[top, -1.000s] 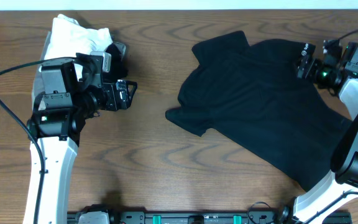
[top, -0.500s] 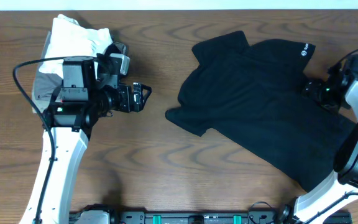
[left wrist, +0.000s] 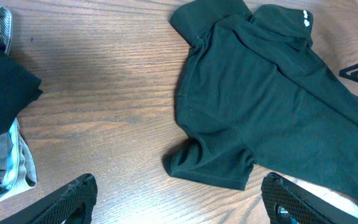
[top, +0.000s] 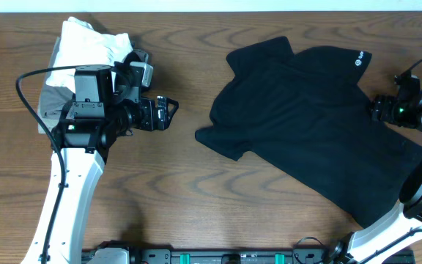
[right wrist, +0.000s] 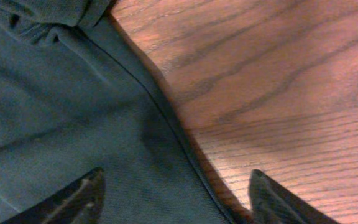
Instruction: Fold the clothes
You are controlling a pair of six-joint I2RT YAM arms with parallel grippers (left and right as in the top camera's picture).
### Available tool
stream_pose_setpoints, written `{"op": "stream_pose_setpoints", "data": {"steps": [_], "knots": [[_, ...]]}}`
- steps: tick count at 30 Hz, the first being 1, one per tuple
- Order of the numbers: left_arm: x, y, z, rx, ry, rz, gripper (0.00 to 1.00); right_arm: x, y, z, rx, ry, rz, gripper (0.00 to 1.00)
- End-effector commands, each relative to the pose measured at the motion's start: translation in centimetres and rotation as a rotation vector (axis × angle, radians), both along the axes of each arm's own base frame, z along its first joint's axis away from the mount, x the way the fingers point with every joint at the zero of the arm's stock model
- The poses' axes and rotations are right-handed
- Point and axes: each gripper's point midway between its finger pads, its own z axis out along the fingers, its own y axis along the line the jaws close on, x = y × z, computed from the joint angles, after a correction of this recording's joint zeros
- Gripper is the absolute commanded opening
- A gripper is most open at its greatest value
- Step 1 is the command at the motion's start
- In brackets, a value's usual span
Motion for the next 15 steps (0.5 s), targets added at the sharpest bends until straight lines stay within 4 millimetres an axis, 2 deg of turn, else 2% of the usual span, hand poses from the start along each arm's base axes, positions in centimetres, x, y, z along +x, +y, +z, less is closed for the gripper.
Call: {"op": "stream_pose_setpoints", "data": {"steps": [1, 10, 12, 15], "knots": [[0.2, -0.3, 0.8, -0.006, -0.024, -0.018, 0.86, -0.6, 0.5, -0.3, 0.023, -0.004, 0.037, 0.66], [0.2, -0.3, 0.8, -0.006, -0.023, -0.018, 0.86, -1.5, 1.1, -2.5, 0.031, 0.01, 0.037, 0.61], [0.2, -0.3, 0.8, -0.006, -0.023, -0.018, 0.86, -1.6, 1.1, -2.8, 0.03, 0.006, 0.034, 0.57], [0.2, -0.3, 0.8, -0.006, -0.023, -0.019, 0.86, -1.2, 1.3, -2.6, 0.041, -0.018, 0.042, 0.45]]}}
